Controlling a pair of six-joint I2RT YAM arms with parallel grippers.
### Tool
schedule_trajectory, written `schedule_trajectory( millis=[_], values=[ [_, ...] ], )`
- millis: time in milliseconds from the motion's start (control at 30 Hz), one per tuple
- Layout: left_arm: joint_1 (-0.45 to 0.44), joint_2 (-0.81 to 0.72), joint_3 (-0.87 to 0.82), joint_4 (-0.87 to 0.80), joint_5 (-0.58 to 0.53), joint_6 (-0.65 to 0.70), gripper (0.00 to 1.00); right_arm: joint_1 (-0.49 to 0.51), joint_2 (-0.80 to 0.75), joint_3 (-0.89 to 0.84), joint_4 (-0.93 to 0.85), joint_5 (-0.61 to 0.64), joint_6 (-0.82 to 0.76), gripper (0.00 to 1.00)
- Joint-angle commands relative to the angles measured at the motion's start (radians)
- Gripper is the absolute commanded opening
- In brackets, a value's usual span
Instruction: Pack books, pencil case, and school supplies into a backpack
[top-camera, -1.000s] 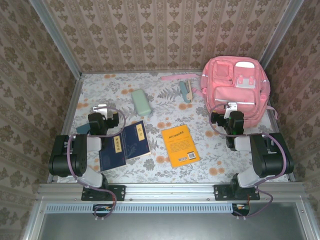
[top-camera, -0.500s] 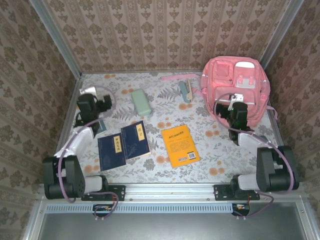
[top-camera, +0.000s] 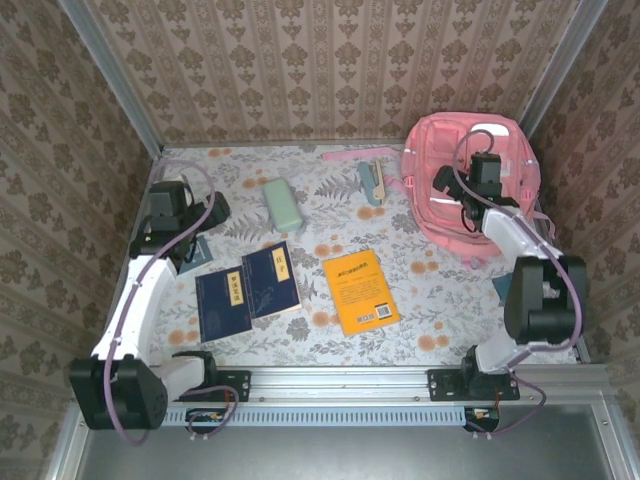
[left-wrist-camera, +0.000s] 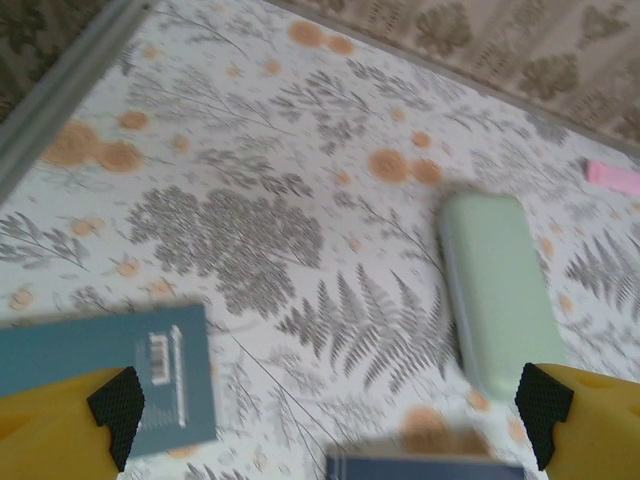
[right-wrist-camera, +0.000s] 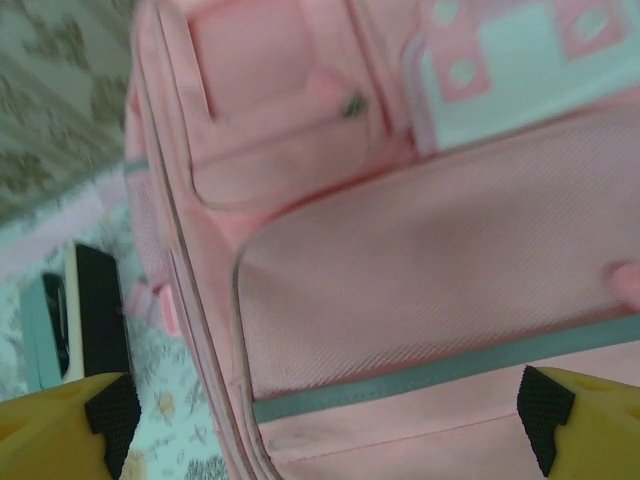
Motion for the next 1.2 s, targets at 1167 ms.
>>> schedule_trajectory(
  millis=[1167],
  values=[
    [-0.217,-0.047,-0.097,-0.055,-0.043,-0.077,1.0,0.549,0.639,0.779,-0.449,-0.248,-0.015,1.0]
  ],
)
